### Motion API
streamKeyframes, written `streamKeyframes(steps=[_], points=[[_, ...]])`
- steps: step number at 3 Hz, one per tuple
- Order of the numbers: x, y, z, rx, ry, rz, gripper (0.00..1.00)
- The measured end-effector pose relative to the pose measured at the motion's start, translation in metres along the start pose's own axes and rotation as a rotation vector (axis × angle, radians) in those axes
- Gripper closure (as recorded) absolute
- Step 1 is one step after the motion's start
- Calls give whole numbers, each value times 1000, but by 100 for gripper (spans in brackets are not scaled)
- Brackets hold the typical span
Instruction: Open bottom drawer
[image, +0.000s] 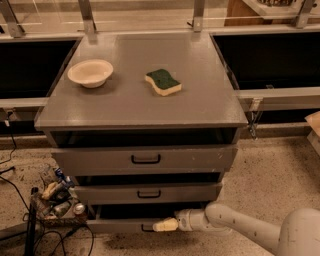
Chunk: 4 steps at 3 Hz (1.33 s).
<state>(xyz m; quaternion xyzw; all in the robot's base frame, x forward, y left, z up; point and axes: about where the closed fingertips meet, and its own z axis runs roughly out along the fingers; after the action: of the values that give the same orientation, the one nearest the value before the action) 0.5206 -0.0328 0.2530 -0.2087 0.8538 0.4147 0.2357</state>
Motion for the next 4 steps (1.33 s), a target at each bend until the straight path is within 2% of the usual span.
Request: streamKeyframes(steps=[1, 2, 4], points=[[-4, -8, 10, 18, -12, 27, 0], [-4, -8, 10, 17, -12, 27, 0], [6, -1, 7, -30, 15, 15, 0]])
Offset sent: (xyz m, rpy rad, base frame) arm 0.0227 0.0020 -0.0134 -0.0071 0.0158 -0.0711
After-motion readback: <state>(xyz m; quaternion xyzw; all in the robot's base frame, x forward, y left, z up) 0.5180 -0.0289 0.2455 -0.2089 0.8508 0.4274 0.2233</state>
